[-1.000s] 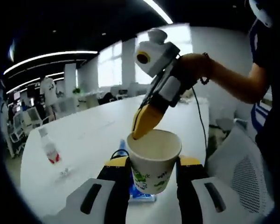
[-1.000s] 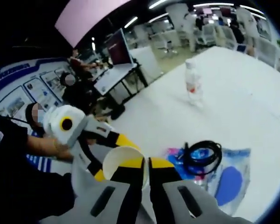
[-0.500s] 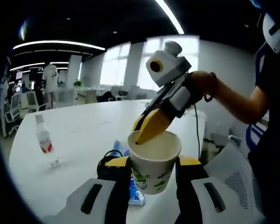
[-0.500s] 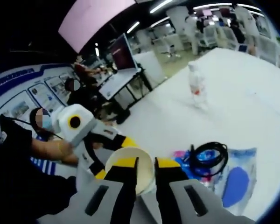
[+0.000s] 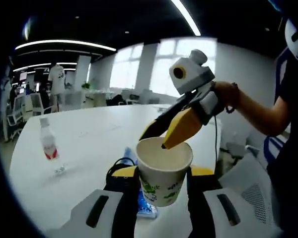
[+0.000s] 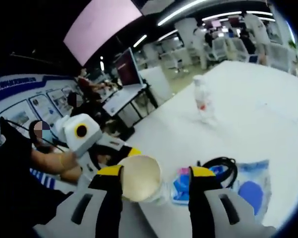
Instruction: Arrange the tabletop items into an orderly group along one side of the table until the central work area is clear of visible clutter.
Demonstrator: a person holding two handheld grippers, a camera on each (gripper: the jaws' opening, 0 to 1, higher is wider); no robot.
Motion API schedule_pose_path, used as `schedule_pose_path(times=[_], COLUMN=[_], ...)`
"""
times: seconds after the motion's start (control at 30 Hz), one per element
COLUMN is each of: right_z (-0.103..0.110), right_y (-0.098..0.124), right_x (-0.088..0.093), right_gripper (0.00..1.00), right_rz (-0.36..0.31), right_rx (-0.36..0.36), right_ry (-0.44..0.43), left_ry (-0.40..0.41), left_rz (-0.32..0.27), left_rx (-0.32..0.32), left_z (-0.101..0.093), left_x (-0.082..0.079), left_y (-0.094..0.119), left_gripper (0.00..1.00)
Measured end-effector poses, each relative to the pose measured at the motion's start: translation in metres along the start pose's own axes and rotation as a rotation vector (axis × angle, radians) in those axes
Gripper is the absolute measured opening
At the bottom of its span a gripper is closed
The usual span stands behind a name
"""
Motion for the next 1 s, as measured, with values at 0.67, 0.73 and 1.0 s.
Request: schedule_pose_path(times=[0.67, 0.73, 1.0], right_z=[-0.023, -0.026, -0.035], right_y=[0.011, 0.012, 0.016], right_x=[0.007, 0.008, 0.015], right_gripper=[0.84, 0.88, 0.99], right_rz=[-0.069, -0.075, -0.07], right_rx=[0.083, 0.092, 0.129], right_ry=[0.037, 0.039, 0.065], left_ry=[0.009, 0.012, 0.016], left_rz=[0.026, 0.024, 0.018], left_rx=[-0.087, -0.094, -0.136], left_z=[0.027, 0.03, 0.044], left_x=[0.006, 0.005, 0.004], left_y=[-0.004, -0.004, -0.004], left_gripper=[0.35, 0.35, 0.35])
Point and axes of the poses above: the point that each gripper's makers call its tool centre point, and the gripper's own axes: y roughly backward along the fingers, z roughly to its left, x roughly out of its underside, the point moved 1 cm from there along y, roughly backward along the fingers, and after that the axes turned 5 degrees about y, right-handed, at the moved point
